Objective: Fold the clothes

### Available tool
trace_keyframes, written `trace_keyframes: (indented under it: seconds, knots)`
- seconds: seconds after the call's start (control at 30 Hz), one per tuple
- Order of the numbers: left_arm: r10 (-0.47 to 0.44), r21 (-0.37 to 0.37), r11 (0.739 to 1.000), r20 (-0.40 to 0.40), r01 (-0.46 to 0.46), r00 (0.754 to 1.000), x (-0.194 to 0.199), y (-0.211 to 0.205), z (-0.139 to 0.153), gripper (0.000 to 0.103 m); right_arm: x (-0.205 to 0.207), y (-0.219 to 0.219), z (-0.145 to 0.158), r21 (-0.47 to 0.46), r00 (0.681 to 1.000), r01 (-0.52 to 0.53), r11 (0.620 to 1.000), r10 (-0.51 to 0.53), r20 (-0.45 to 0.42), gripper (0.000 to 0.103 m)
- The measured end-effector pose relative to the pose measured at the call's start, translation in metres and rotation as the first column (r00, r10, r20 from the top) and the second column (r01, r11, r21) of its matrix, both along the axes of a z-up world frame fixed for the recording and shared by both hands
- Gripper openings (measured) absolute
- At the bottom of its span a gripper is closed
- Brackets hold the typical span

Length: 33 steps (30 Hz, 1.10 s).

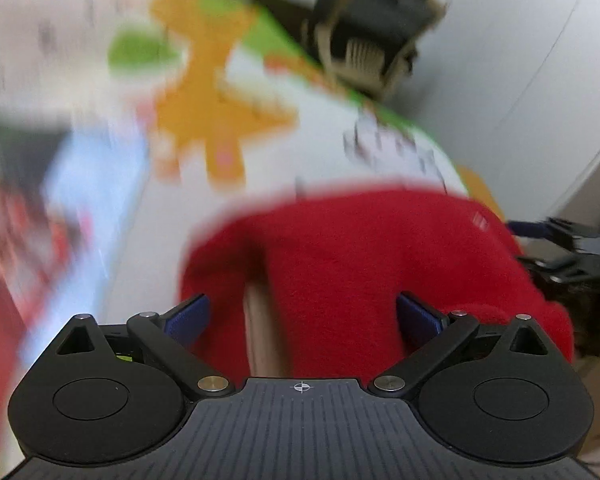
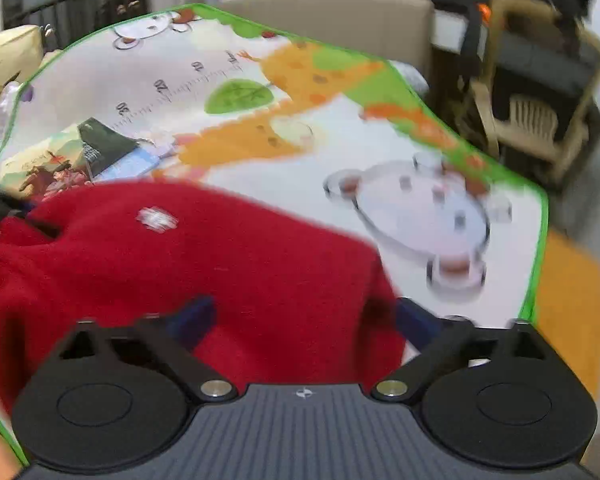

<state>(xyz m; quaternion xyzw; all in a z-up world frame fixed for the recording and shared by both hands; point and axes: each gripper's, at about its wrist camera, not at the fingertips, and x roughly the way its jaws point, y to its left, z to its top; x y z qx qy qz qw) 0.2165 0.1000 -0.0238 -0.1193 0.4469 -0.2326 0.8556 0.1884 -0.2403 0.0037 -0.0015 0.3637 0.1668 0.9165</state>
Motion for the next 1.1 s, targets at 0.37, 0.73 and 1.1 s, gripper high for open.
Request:
trace_keyframes:
  seconds: [0.37, 0.73, 1.1]
  knots:
    - [-0.002, -0.131, 0.991, -0.081, -0.009, 0.997, 0.019, 0.012, -0.014, 0.103, 0.033, -0.055, -0.038, 0.438, 0.968, 0.138, 0.888, -0.028, -0.248, 0.103]
    - [0.003, -0.146, 0.989, 0.134, 0.017, 0.991, 0.076, -0.006, 0.037, 0.103, 0.092, 0.004, 0.014, 0.483, 0.995, -0.095, 0.87, 0.101, 0.013, 0.094]
    - [0.007, 0.113, 0.993, 0.228, -0.034, 0.974, 0.094, 0.009, 0.026, 0.103, 0.122, -0.007, -0.011, 0.22, 0.996, 0.087, 0.972, -0.085, -0.017, 0.102]
